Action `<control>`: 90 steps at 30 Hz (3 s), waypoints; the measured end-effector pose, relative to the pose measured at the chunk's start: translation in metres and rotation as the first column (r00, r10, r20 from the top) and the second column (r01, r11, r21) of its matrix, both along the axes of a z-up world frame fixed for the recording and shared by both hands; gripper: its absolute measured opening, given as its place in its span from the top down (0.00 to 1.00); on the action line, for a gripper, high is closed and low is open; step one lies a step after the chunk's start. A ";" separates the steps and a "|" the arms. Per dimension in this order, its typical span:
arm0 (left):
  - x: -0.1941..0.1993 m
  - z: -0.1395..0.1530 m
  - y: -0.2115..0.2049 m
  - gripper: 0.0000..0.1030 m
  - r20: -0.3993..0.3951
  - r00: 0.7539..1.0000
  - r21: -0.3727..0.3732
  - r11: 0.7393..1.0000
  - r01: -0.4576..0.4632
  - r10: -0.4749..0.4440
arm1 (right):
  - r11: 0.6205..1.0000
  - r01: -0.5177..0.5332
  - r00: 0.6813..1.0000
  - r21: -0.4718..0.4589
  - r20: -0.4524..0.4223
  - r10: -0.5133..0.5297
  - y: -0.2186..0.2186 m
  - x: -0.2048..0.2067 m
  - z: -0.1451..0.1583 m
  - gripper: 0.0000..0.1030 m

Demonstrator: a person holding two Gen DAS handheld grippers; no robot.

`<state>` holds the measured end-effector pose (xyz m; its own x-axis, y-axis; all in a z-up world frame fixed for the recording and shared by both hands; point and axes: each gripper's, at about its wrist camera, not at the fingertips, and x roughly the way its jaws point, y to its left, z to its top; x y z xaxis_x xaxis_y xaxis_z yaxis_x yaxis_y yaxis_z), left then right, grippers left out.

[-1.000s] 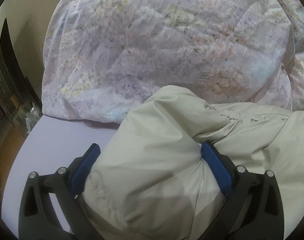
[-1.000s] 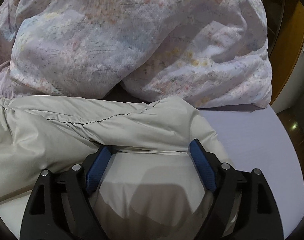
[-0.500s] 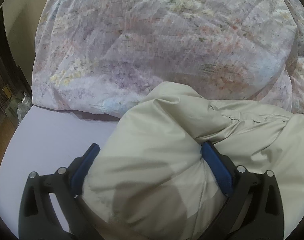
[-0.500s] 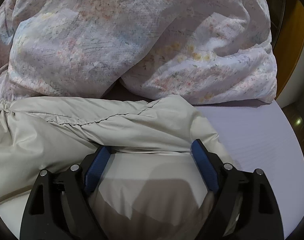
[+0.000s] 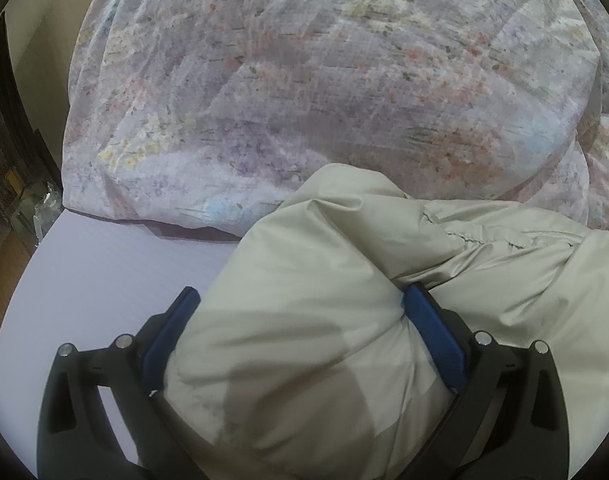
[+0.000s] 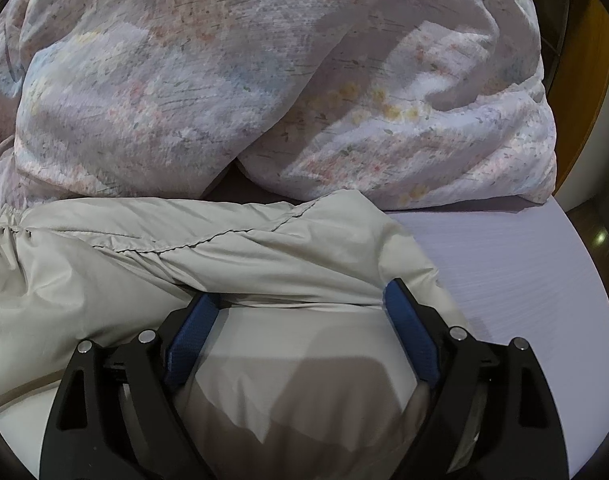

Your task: Fold large clothes

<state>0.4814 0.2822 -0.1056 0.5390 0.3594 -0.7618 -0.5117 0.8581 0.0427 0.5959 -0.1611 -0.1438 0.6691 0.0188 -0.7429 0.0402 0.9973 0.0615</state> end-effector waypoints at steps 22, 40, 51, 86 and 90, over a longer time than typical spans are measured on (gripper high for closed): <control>-0.186 0.017 -0.006 0.04 0.029 0.999 -0.261 0.965 -0.010 0.018 | 0.794 0.256 0.959 0.552 -0.251 -0.134 -0.116 -0.175 0.002 0.19; -0.176 -0.016 0.001 0.70 0.197 0.966 -0.621 0.784 -0.007 0.165 | 0.443 0.198 0.980 0.874 -0.192 -0.058 -0.112 -0.173 -0.045 0.70; -0.239 0.032 0.008 0.79 0.265 0.960 -0.550 0.832 0.069 0.096 | 0.482 0.035 0.998 0.876 -0.056 0.030 -0.095 -0.227 0.007 0.80; -0.313 -0.007 0.011 0.31 0.222 0.967 -0.615 0.788 0.040 0.124 | 0.837 -0.435 0.899 0.331 0.101 0.427 0.136 -0.257 0.098 0.77; -0.309 -0.009 0.014 0.31 0.229 0.964 -0.625 0.780 0.042 0.132 | 0.853 -0.430 0.898 0.296 0.039 0.439 0.143 -0.249 0.075 0.76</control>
<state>0.1724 0.2967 -0.1147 0.7339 -0.1150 -0.6694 -0.4688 0.6274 -0.6217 0.3465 -0.0183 -0.0688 0.5207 0.5194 -0.6775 -0.3869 0.8510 0.3551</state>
